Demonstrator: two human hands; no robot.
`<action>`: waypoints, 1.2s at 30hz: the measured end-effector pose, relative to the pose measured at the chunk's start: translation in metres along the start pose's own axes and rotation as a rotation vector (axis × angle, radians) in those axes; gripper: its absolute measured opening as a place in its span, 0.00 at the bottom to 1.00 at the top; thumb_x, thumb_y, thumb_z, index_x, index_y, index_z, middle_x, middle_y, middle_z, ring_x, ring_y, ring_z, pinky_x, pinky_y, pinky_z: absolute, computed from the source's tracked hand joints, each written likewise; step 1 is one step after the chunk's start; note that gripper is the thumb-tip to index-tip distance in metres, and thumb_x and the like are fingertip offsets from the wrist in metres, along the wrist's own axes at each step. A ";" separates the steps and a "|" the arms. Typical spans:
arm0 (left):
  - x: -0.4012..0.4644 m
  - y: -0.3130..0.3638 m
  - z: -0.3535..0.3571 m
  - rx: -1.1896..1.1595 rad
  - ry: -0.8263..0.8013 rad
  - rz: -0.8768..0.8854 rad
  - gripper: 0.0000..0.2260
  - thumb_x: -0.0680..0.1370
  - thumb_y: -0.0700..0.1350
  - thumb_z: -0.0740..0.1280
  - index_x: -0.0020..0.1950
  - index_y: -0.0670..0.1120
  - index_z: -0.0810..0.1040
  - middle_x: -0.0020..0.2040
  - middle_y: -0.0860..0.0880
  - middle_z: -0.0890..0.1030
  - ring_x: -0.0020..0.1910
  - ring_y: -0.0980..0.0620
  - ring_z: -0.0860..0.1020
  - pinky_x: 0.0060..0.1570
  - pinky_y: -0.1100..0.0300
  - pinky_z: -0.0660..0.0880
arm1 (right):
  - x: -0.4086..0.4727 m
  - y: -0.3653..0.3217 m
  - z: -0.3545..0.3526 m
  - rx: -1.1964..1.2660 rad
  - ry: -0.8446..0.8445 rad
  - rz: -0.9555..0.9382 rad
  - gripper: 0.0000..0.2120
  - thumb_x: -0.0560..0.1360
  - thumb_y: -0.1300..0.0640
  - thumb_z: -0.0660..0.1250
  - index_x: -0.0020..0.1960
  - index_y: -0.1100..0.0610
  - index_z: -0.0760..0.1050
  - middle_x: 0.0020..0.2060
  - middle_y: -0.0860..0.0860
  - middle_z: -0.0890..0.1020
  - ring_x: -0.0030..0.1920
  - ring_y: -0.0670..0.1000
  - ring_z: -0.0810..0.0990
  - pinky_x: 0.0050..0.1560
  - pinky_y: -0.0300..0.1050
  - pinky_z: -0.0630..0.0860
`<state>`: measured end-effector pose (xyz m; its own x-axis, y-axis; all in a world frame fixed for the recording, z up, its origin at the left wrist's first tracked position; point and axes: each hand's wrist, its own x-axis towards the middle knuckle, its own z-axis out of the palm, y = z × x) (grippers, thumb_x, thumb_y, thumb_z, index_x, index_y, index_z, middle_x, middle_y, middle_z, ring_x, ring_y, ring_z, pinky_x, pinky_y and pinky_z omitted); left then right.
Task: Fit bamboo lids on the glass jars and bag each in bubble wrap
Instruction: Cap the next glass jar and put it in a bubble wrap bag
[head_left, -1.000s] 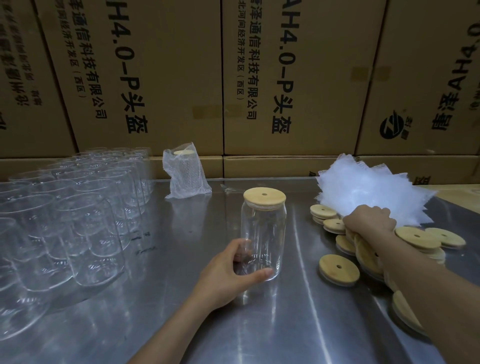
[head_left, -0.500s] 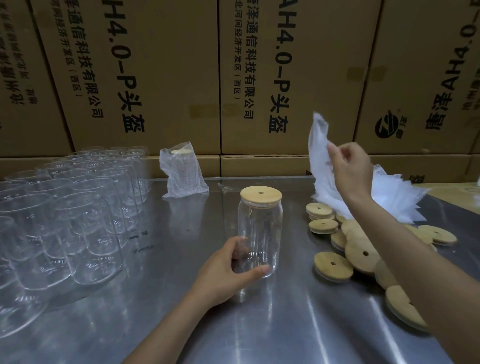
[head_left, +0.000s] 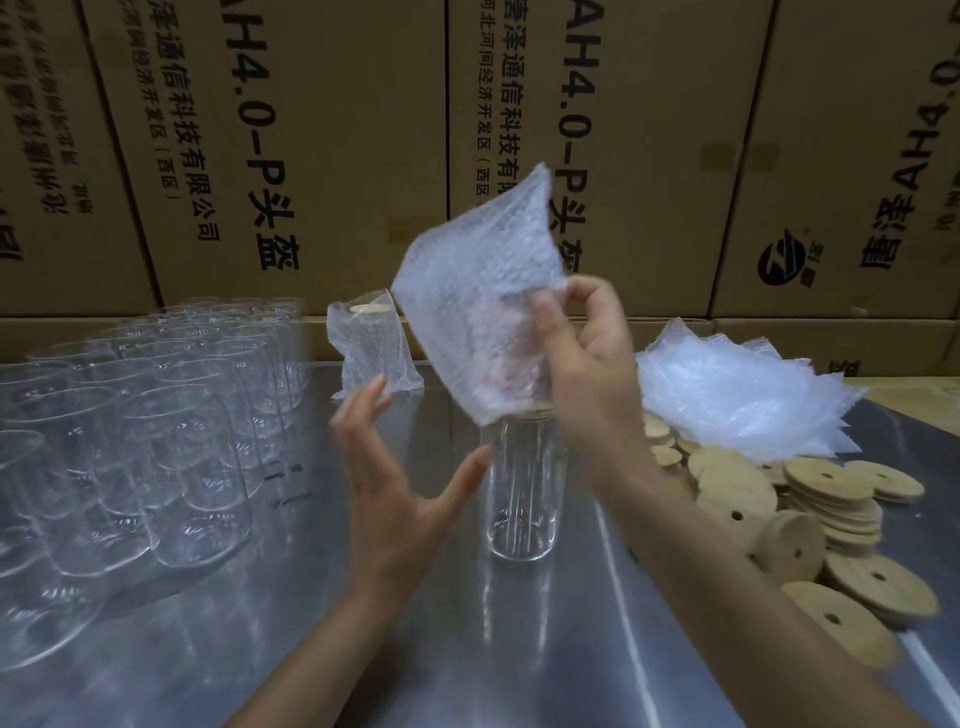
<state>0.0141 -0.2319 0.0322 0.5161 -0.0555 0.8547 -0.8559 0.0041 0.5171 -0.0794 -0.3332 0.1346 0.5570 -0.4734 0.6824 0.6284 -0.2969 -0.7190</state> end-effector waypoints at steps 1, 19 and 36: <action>0.001 0.001 -0.001 0.023 0.024 0.054 0.39 0.70 0.66 0.68 0.71 0.47 0.58 0.66 0.54 0.61 0.66 0.49 0.68 0.69 0.54 0.65 | -0.006 0.003 0.004 -0.002 -0.053 0.017 0.03 0.81 0.56 0.61 0.49 0.51 0.68 0.34 0.49 0.80 0.34 0.51 0.79 0.34 0.52 0.79; 0.016 -0.038 -0.026 -0.452 0.072 -0.906 0.13 0.77 0.36 0.68 0.61 0.46 0.75 0.53 0.45 0.83 0.48 0.50 0.82 0.52 0.51 0.77 | -0.028 0.066 -0.048 -0.891 -0.141 0.048 0.31 0.66 0.34 0.70 0.64 0.36 0.61 0.54 0.39 0.76 0.49 0.45 0.77 0.45 0.45 0.76; 0.020 -0.043 -0.043 0.610 -0.285 -0.246 0.19 0.78 0.47 0.67 0.67 0.42 0.75 0.71 0.42 0.69 0.72 0.43 0.65 0.71 0.46 0.60 | -0.016 0.084 -0.092 0.253 0.551 0.635 0.29 0.71 0.48 0.74 0.66 0.46 0.64 0.56 0.53 0.77 0.52 0.55 0.82 0.42 0.48 0.80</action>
<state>0.0627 -0.1898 0.0286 0.7395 -0.2416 0.6284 -0.6239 -0.5965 0.5049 -0.0851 -0.4268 0.0514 0.5420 -0.8392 -0.0448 0.4262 0.3204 -0.8460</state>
